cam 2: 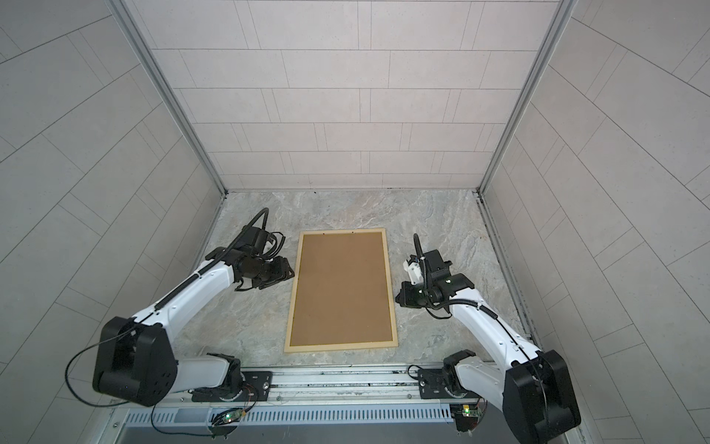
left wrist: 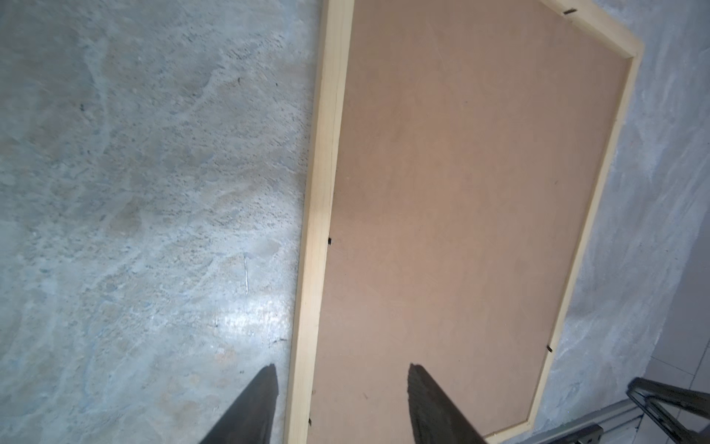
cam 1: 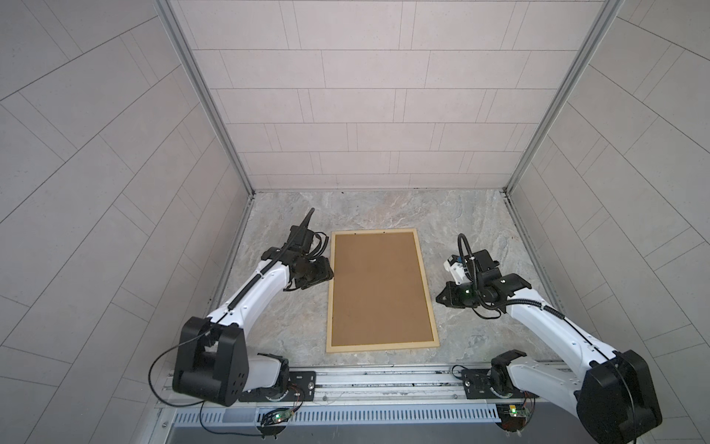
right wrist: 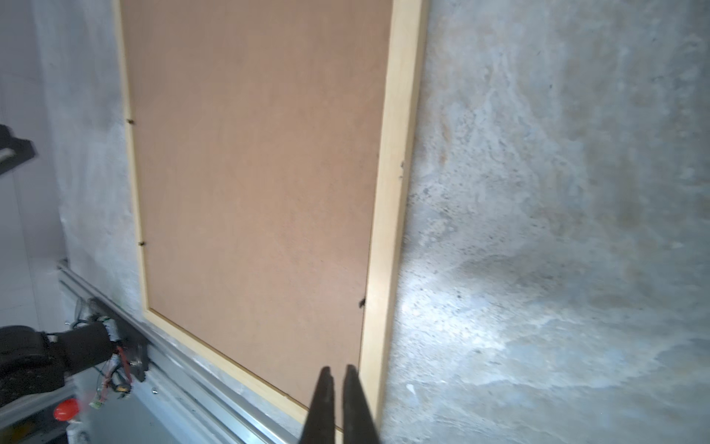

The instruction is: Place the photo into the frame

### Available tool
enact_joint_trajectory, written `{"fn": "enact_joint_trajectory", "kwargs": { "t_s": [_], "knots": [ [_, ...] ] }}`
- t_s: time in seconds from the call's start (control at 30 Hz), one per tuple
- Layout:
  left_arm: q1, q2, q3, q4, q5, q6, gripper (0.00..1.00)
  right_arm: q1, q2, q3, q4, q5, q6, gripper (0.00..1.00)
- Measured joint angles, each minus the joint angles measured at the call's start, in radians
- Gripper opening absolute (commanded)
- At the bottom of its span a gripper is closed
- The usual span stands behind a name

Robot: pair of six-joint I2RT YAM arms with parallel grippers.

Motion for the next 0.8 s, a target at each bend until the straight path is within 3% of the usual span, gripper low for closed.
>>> {"fn": "enact_joint_trajectory", "kwargs": {
  "t_s": [0.33, 0.8],
  "knots": [
    [-0.023, -0.063, -0.073, -0.037, 0.046, -0.022, 0.6, 0.057, 0.086, -0.001, 0.002, 0.048, 0.002, 0.0],
    [-0.029, -0.047, -0.122, 0.043, 0.106, -0.053, 0.59, 0.106, 0.291, 0.072, 0.023, 0.087, 0.006, 0.0]
  ]
}}
